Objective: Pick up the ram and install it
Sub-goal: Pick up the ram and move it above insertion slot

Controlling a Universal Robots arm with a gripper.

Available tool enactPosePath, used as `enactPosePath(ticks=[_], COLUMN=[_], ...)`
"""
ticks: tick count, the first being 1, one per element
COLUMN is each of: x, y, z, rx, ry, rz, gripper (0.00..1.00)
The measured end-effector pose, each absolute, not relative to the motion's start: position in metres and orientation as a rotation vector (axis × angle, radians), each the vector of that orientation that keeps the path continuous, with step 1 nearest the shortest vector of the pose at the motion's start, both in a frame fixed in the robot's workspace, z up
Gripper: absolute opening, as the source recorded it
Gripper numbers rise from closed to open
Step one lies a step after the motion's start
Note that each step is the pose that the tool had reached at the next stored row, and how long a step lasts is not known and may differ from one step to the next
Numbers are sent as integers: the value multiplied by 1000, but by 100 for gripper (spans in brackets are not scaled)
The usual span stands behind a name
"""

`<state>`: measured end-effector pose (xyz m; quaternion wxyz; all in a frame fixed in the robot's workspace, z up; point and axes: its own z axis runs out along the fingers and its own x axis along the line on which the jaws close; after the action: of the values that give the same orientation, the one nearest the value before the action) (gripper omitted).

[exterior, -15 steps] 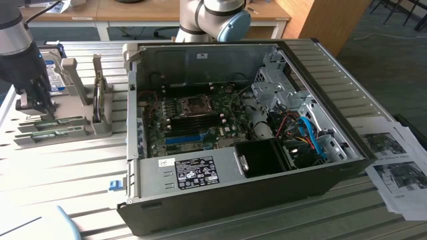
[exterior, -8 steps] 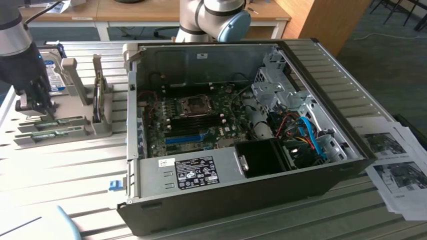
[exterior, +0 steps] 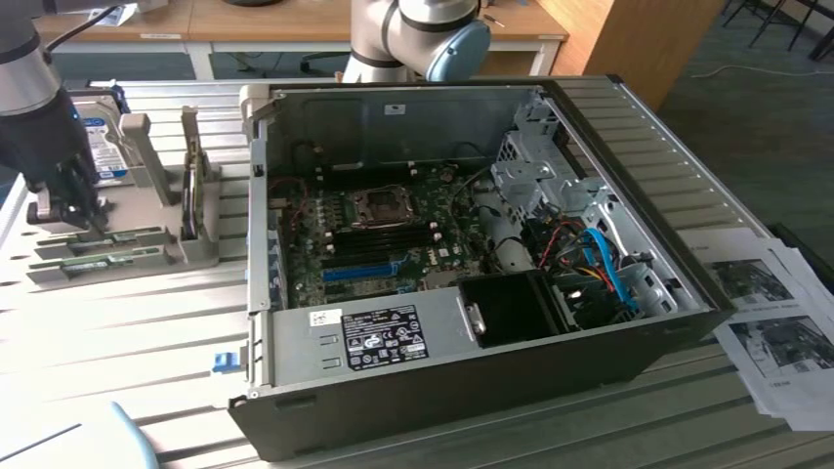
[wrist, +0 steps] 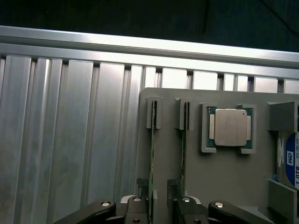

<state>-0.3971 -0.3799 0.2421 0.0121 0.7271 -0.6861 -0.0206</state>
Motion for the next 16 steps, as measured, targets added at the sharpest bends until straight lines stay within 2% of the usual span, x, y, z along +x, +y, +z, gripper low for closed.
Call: enactPosePath(ticks=[16], x=[-397], y=[-383], z=[233], rx=[2267], ry=[-2139], rz=[-64], gripper=[29])
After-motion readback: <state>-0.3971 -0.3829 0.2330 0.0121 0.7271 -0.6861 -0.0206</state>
